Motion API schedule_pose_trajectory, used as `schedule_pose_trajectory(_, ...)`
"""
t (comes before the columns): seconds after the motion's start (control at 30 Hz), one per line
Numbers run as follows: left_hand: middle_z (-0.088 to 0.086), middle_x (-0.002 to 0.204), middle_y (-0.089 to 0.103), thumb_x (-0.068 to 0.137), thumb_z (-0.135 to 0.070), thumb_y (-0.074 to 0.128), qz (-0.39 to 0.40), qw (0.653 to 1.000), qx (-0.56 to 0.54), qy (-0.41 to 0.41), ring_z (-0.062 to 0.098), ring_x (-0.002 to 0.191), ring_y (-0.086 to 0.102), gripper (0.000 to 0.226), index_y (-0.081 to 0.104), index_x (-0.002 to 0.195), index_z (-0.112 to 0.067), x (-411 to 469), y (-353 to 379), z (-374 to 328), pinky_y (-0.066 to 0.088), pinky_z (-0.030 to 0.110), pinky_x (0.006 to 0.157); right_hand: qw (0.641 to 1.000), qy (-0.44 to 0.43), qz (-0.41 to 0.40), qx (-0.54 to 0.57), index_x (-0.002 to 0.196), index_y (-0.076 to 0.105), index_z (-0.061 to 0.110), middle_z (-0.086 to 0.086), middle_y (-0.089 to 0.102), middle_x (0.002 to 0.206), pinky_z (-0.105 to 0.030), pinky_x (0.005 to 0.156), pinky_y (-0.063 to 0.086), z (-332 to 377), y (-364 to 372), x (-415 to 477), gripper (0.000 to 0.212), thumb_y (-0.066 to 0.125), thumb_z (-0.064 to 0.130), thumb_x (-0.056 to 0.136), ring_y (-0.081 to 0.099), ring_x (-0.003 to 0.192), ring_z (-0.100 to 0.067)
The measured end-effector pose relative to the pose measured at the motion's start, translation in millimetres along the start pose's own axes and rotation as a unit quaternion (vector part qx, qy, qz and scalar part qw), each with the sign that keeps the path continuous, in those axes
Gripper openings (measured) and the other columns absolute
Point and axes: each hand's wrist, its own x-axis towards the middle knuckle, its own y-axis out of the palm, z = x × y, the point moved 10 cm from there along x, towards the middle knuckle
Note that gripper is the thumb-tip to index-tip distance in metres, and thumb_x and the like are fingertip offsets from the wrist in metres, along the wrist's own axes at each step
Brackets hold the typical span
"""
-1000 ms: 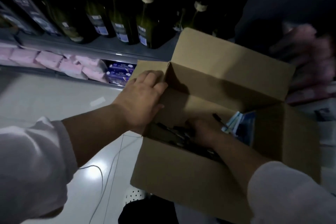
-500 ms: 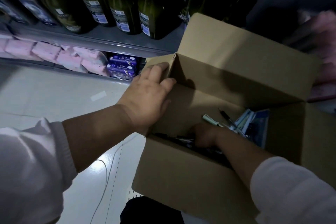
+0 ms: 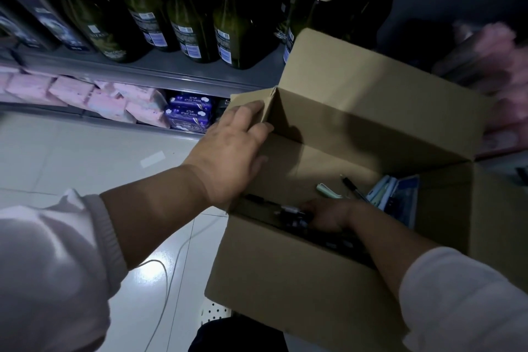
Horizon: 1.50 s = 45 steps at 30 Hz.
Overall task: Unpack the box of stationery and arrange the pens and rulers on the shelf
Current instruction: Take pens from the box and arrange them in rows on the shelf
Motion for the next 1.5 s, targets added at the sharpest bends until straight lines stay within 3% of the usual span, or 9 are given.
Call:
schedule_pose_trajectory(0.23,0.009,0.157,0.016,0.09,-0.037,0.056,0.014,1.0,0.008,-0.003,0.027,0.144,0.014,0.063,0.034,0.146,-0.017,-5.2,-15.1,-7.4,0.019,0.042,0.118,0.985,-0.019,-0.095,0.145,0.14,0.042,0.03,0.0,0.045,0.141,-0.033,0.104,0.034,1.3,-36.2,-43.3,0.046,0.053,0.026,0.096,0.043,0.128,-0.021)
schedule_pose_trajectory(0.33,0.009,0.157,0.017,0.091,-0.038,0.055,0.017,1.0,0.009,-0.011,0.027,0.144,0.015,0.065,0.03,0.147,-0.017,-8.8,-31.3,-14.4,0.017,0.04,0.119,0.985,-0.015,-0.131,0.112,0.14,0.042,0.026,-0.002,0.044,0.143,-0.032,0.104,0.033,2.9,-52.3,-65.2,0.046,0.054,0.027,0.096,0.042,0.129,-0.023)
schedule_pose_trajectory(0.57,0.006,0.155,0.024,0.091,-0.041,0.055,0.03,0.999,-0.027,-0.005,0.023,0.141,0.022,0.068,0.026,0.149,-0.019,-17.6,-86.5,-65.2,0.019,0.03,0.114,0.957,-0.078,-0.188,0.205,0.09,0.052,0.033,0.003,0.059,0.105,-0.035,0.09,0.045,11.6,-89.5,-139.1,0.01,0.059,0.025,0.09,0.056,0.101,-0.017)
schedule_pose_trajectory(0.67,0.006,0.15,0.033,0.091,-0.04,0.056,0.032,0.997,-0.069,-0.004,0.022,0.137,0.03,0.066,0.028,0.147,-0.018,-23.8,-112.5,-89.8,0.025,0.028,0.109,0.928,-0.117,-0.208,0.287,0.092,0.054,0.031,0.007,0.062,0.097,-0.035,0.092,0.045,16.9,-109.3,-182.2,0.012,0.058,0.02,0.089,0.058,0.096,-0.015)
schedule_pose_trajectory(0.87,0.008,0.147,0.039,0.089,-0.045,0.057,0.098,0.961,-0.25,-0.071,0.021,0.131,0.043,0.073,0.022,0.149,-0.021,-33.8,-140.7,-134.8,0.038,0.03,0.104,0.784,-0.226,-0.229,0.531,0.091,0.051,0.014,-0.004,0.056,0.08,-0.026,0.067,0.044,26.4,-158.5,-282.9,0.015,0.046,0.0,0.095,0.054,0.073,-0.014)
schedule_pose_trajectory(1.07,0.003,0.139,0.049,0.086,-0.051,0.06,0.145,0.886,-0.425,-0.117,0.02,0.123,0.05,0.079,0.021,0.149,-0.022,-36.1,-165.0,-192.9,0.04,0.036,0.105,0.646,-0.282,-0.243,0.666,0.087,0.049,0.014,-0.001,0.058,0.074,-0.029,0.064,0.046,30.0,-189.6,-356.7,0.021,0.037,0.001,0.099,0.055,0.073,-0.015)
schedule_pose_trajectory(1.2,0.002,0.108,0.064,0.089,-0.036,0.062,0.159,0.846,-0.497,-0.108,0.018,0.097,0.06,0.043,0.047,0.127,-0.024,-41.2,-193.9,-227.6,0.05,0.035,0.081,0.582,-0.295,-0.266,0.71,0.089,0.054,0.014,-0.003,0.061,0.08,-0.032,0.064,0.049,32.7,-194.0,-391.5,0.02,0.04,0.003,0.099,0.059,0.076,-0.016)
schedule_pose_trajectory(1.33,0.009,0.081,0.058,0.094,-0.017,0.054,0.142,0.833,-0.525,-0.102,0.021,0.07,0.055,0.02,0.05,0.113,-0.014,-48.3,-217.4,-243.6,0.044,0.033,0.064,0.517,-0.29,-0.295,0.749,0.091,0.055,0.013,-0.004,0.062,0.083,-0.034,0.067,0.048,31.5,-187.7,-421.1,0.019,0.041,0.004,0.1,0.06,0.083,-0.018)
schedule_pose_trajectory(1.5,0.005,0.077,0.052,0.1,-0.026,0.044,0.129,0.849,-0.508,-0.064,0.013,0.053,0.046,0.009,0.05,0.1,-0.019,-64.1,-247.1,-261.3,0.036,0.022,0.045,0.44,-0.278,-0.345,0.782,0.093,0.054,0.008,-0.011,0.062,0.082,-0.038,0.065,0.052,24.4,-168.1,-459.0,0.018,0.039,0.008,0.101,0.064,0.072,-0.022)
